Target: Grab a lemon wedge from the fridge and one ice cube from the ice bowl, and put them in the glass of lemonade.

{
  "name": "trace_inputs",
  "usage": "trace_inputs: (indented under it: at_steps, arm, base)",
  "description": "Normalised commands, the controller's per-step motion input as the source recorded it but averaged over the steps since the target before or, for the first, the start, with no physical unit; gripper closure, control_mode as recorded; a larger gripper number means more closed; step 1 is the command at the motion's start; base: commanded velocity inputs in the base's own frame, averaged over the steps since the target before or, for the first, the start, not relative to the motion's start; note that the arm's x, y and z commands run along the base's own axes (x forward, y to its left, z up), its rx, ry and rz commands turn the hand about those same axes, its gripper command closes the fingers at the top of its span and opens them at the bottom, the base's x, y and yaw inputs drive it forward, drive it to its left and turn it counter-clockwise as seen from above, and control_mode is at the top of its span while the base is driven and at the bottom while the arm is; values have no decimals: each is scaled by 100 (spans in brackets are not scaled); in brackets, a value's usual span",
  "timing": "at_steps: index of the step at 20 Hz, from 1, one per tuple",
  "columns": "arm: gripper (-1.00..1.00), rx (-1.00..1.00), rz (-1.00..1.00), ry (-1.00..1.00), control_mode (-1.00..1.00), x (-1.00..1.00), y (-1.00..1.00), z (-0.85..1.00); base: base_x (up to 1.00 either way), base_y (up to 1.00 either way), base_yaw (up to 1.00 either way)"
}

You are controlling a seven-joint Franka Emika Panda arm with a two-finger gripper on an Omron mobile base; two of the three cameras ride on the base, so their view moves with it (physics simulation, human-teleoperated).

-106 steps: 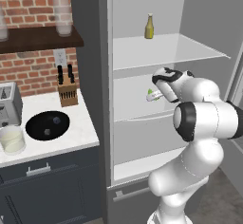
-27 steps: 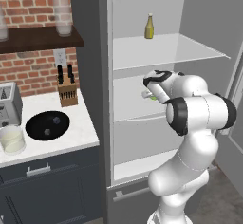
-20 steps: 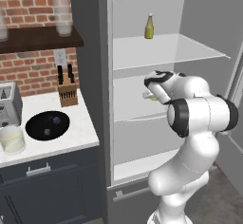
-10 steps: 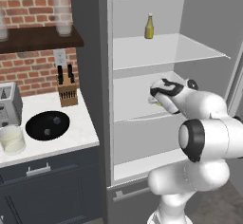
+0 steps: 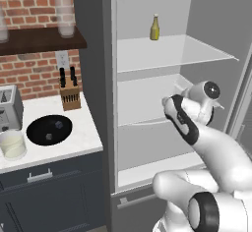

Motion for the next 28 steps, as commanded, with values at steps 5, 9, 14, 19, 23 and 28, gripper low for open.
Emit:
trace_inputs:
  at_steps: [5,9,14,19,23,28]
  arm:
    - [100,0,-14,29,-100,-84,-28,98]
    - [100,0,-15,22,-100,-100,-17,77]
    - [100,0,-12,8,-100,-100,0,50]
    - [100,6,-2,-7,-100,-100,5,2]
    - [100,2,1,-15,-100,-73,28,1]
    - [100,0,0,0,-100,0,0,0]
  base:
    - [0,0,0]
    - [0,0,0]
    - [0,0,0]
    - [0,0,0]
    - [0,0,0]
    - [0,0,0]
